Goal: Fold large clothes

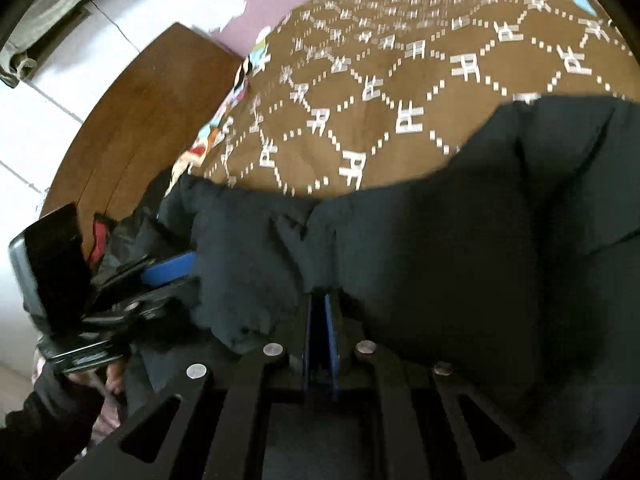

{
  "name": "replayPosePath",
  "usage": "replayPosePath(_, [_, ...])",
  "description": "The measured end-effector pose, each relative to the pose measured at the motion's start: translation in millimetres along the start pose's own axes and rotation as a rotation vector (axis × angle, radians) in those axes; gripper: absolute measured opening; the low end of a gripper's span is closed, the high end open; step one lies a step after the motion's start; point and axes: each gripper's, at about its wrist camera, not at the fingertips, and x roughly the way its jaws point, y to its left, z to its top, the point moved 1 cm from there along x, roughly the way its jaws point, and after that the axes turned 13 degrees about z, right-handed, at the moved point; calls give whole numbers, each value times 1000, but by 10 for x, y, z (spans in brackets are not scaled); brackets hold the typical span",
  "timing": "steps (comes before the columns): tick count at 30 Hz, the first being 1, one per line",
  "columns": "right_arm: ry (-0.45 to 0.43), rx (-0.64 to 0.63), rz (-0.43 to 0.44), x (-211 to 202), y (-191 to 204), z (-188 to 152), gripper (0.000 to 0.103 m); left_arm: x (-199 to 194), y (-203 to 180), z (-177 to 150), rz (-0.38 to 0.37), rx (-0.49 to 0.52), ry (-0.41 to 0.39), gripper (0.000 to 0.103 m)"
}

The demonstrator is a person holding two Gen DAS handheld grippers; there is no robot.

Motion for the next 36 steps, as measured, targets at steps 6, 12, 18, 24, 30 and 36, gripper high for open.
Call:
replayPosePath(6, [92, -11, -115, 230, -37, 5, 0, 347, -4, -116, 75, 106, 128, 27])
replayPosePath(12, [100, -99, -302, 511, 6, -42, 0, 617, -21, -200, 174, 163, 172, 25])
replayPosePath(18, [-58, -77, -214, 96, 44, -158, 3, 628, -2, -280, 191, 172, 132, 25])
replayPosePath(24, [-170, -116, -408, -456, 172, -116, 2, 595, -50, -355, 209, 190, 93, 26])
replayPosePath(30, [-112, -35, -446, -289, -253, -215, 0, 628, -59, -335, 214, 195, 92, 25])
replayPosePath(36, [-87, -118, -533, -183, -248, -265, 0, 680, -152, -353, 282, 241, 97, 26])
